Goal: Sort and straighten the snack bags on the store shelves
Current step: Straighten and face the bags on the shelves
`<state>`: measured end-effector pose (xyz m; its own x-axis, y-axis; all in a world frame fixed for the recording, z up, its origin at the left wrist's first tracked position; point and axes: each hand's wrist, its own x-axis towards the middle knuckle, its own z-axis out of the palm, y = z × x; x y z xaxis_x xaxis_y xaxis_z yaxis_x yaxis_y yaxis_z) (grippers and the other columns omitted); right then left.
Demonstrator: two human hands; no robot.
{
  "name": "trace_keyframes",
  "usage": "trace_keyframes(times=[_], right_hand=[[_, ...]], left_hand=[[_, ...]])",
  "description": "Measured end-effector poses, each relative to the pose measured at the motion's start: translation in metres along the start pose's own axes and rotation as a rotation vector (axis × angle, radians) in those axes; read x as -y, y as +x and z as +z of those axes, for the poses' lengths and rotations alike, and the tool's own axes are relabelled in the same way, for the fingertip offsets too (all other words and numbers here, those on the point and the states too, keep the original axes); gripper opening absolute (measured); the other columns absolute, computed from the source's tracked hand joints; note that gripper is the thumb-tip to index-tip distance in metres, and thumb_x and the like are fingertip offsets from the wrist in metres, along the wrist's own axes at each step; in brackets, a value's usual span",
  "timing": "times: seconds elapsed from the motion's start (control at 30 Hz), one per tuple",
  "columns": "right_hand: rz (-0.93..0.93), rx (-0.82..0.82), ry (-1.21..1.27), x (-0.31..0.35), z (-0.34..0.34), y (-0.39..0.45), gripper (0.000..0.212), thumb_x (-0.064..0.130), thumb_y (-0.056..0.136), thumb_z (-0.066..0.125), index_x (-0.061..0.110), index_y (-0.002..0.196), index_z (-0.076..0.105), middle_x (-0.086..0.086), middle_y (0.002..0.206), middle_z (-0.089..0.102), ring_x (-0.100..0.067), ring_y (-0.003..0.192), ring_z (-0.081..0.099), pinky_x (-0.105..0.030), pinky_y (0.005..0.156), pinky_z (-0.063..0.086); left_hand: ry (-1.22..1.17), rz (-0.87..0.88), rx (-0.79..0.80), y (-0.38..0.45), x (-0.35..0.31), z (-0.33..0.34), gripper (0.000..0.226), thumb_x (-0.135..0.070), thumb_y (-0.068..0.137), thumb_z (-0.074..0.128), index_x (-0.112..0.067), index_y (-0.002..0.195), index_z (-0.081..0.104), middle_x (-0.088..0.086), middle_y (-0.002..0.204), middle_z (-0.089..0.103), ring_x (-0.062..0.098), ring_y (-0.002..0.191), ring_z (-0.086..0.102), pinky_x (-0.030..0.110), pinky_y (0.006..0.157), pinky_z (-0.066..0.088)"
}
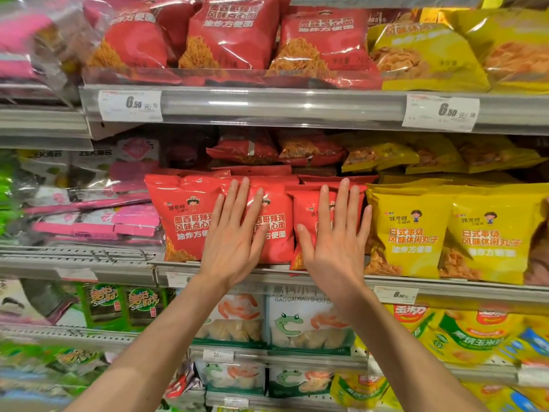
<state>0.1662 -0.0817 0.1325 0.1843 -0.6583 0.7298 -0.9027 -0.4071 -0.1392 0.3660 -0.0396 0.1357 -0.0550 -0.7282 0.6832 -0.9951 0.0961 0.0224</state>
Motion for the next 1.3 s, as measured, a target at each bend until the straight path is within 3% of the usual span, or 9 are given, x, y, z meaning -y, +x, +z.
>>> trace_keyframes(times=[0.27, 0.47, 0.67, 0.8, 0.9, 1.03, 1.1, 1.17, 1.3], right_hand=[[-0.004, 0.096, 0.086, -0.004, 0.004, 0.000, 0.075, 0.051, 0.104, 0.040, 0.021, 0.165, 0.010, -0.011, 0.172, -0.007, -0.028, 0.159, -0.010, -0.059, 0.126, 0.002], [-0.021, 0.141, 0.216, -0.005, -0.024, -0.002, 0.081, 0.057, 0.101, 0.046, 0.021, 0.164, 0.011, -0.007, 0.172, -0.012, -0.022, 0.158, -0.018, -0.053, 0.128, 0.000], [0.028, 0.057, 0.318, -0.004, -0.052, -0.014, 0.074, 0.048, 0.098, 0.060, 0.018, 0.160, 0.031, -0.005, 0.172, 0.011, -0.019, 0.159, 0.002, -0.046, 0.128, 0.008], [0.120, 0.097, 0.425, -0.005, -0.065, -0.031, 0.070, 0.045, 0.097, 0.065, 0.022, 0.157, 0.035, -0.001, 0.162, 0.035, -0.018, 0.149, 0.031, -0.047, 0.121, 0.032], [0.176, 0.201, 0.478, -0.010, -0.073, -0.048, 0.067, 0.042, 0.094, 0.066, 0.023, 0.153, 0.040, 0.002, 0.147, 0.049, -0.014, 0.136, 0.045, -0.036, 0.113, 0.041], [0.190, 0.380, 0.509, -0.031, -0.083, -0.071, 0.059, 0.052, 0.095, 0.059, 0.025, 0.146, 0.049, 0.008, 0.135, 0.060, -0.007, 0.124, 0.057, -0.032, 0.100, 0.050], [0.230, 0.416, 0.546, -0.041, -0.090, -0.078, 0.059, 0.055, 0.093, 0.057, 0.029, 0.145, 0.050, 0.015, 0.131, 0.061, -0.003, 0.122, 0.060, -0.032, 0.097, 0.052], [0.260, 0.402, 0.551, -0.053, -0.096, -0.078, 0.050, 0.046, 0.094, 0.063, 0.031, 0.141, 0.053, 0.018, 0.122, 0.063, -0.003, 0.115, 0.063, -0.035, 0.095, 0.054], [0.291, 0.388, 0.614, -0.083, -0.117, -0.063, 0.036, 0.035, 0.094, 0.069, 0.036, 0.129, 0.061, 0.018, 0.114, 0.069, 0.001, 0.107, 0.064, -0.039, 0.095, 0.055]], left_hand=[[0.019, -0.012, 0.015, 0.002, -0.001, 0.006, 0.063, -0.041, 0.107, 0.032, -0.018, 0.164, 0.019, 0.010, 0.174, 0.005, 0.025, 0.161, -0.001, 0.052, 0.129, 0.007], [-0.005, -0.030, -0.059, 0.001, -0.008, -0.017, 0.060, -0.038, 0.100, 0.054, -0.019, 0.156, 0.041, 0.011, 0.169, 0.026, 0.031, 0.158, 0.017, 0.056, 0.128, 0.007], [-0.308, -0.049, -0.229, -0.017, -0.019, -0.033, 0.045, -0.016, 0.095, 0.065, -0.008, 0.139, 0.059, 0.013, 0.147, 0.052, 0.032, 0.135, 0.047, 0.049, 0.112, 0.040], [-0.535, -0.171, -0.091, -0.037, -0.033, -0.043, 0.048, -0.018, 0.099, 0.065, -0.017, 0.146, 0.052, -0.001, 0.137, 0.051, 0.017, 0.119, 0.056, 0.035, 0.096, 0.050], [-0.629, -0.238, 0.081, -0.054, -0.039, -0.038, 0.049, -0.029, 0.101, 0.062, -0.023, 0.147, 0.049, -0.009, 0.134, 0.049, 0.011, 0.117, 0.057, 0.034, 0.098, 0.050], [-0.682, -0.306, 0.265, -0.072, -0.060, -0.037, 0.050, -0.039, 0.101, 0.058, -0.034, 0.149, 0.046, -0.019, 0.132, 0.049, 0.000, 0.117, 0.053, 0.034, 0.097, 0.050], [-0.701, -0.306, 0.300, -0.075, -0.072, -0.039, 0.049, -0.041, 0.101, 0.057, -0.038, 0.148, 0.045, -0.021, 0.134, 0.053, -0.001, 0.117, 0.056, 0.037, 0.097, 0.052], [-0.704, -0.310, 0.294, -0.074, -0.085, -0.045, 0.048, -0.042, 0.101, 0.058, -0.038, 0.147, 0.046, -0.021, 0.132, 0.057, -0.002, 0.116, 0.058, 0.037, 0.096, 0.054], [-0.692, -0.289, 0.249, -0.053, -0.121, -0.062, 0.045, -0.044, 0.101, 0.058, -0.042, 0.144, 0.048, -0.025, 0.128, 0.060, -0.005, 0.116, 0.058, 0.028, 0.095, 0.051]])
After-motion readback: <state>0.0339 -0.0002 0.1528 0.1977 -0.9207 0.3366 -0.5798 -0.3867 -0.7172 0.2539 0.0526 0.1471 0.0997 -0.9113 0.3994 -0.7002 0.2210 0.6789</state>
